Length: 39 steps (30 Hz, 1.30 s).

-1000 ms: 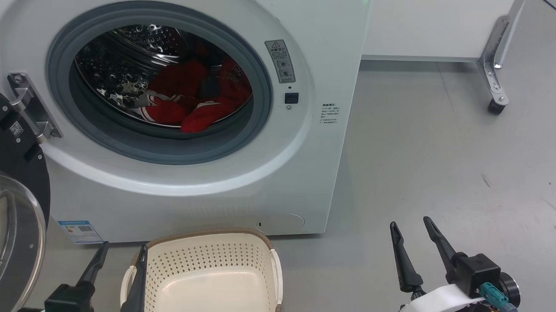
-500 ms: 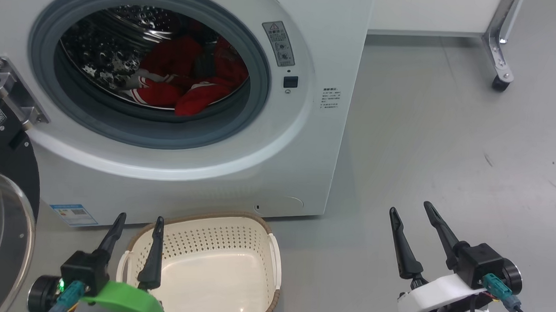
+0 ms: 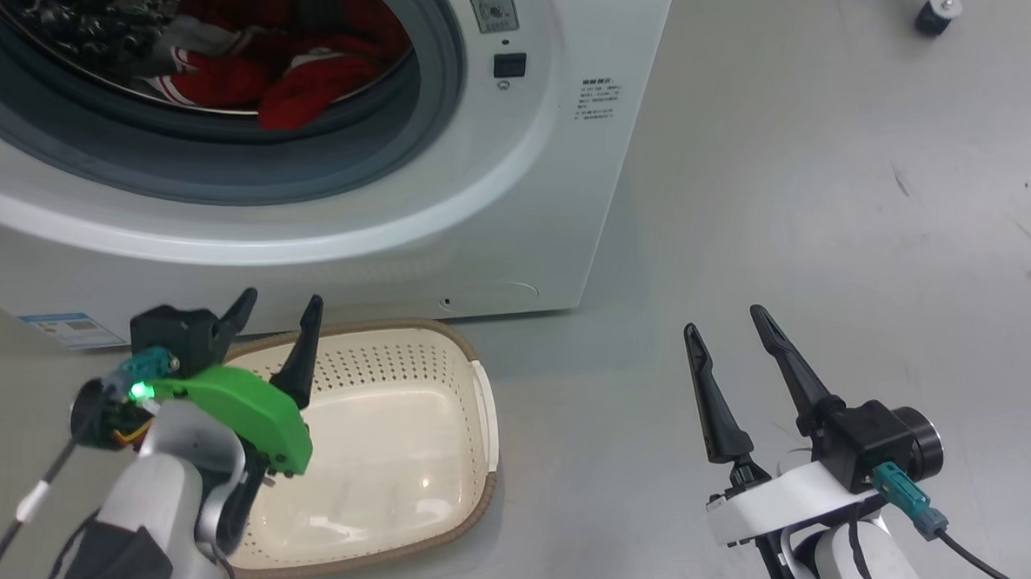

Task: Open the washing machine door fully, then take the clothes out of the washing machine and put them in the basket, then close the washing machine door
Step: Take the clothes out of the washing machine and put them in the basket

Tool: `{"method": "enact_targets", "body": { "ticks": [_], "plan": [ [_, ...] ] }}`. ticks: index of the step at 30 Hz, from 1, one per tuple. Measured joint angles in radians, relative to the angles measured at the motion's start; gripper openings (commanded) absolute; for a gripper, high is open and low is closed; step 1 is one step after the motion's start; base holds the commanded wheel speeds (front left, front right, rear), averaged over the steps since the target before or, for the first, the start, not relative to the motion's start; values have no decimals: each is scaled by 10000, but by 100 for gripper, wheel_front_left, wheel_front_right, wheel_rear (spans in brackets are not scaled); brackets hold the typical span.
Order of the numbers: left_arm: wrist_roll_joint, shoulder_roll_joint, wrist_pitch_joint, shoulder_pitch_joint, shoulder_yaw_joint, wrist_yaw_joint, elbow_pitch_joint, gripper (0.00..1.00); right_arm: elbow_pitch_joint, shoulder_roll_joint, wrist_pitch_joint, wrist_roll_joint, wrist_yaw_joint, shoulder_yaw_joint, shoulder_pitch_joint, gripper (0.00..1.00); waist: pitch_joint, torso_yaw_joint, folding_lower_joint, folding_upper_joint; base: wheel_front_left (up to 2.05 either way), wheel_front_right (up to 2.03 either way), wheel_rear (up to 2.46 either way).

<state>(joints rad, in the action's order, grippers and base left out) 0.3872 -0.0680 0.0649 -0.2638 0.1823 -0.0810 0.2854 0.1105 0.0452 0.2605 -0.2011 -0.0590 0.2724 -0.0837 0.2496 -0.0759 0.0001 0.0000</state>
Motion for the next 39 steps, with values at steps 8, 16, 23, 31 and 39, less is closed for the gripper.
{"method": "enact_targets", "body": {
  "ticks": [8,16,23,31,39],
  "plan": [
    [263,-464,708,-2238,-495,-123,583,100,-314,8,0,-389,192,332,-441,100,1104,-495,0,0,0,0,0],
    [267,-1047,903,-4450,-1014,-136,759,100,-637,17,0,-640,359,809,-1143,100,2242,-1028,1,0,0,0,0],
    [213,-1850,974,-5976,-1338,-169,1064,100,-899,23,0,-1078,533,1223,-1800,100,3217,-1549,2,0,0,0,0],
    [-8,-2819,1011,-6974,-1559,-230,1716,100,-968,29,0,-1396,719,1647,-2184,100,4093,-2344,1,0,0,0,0],
    [-33,-3114,1103,-7768,-1461,-316,2587,100,-997,25,0,-1522,974,1728,-2377,100,4733,-2973,1,0,0,0,0]
  ]
}}
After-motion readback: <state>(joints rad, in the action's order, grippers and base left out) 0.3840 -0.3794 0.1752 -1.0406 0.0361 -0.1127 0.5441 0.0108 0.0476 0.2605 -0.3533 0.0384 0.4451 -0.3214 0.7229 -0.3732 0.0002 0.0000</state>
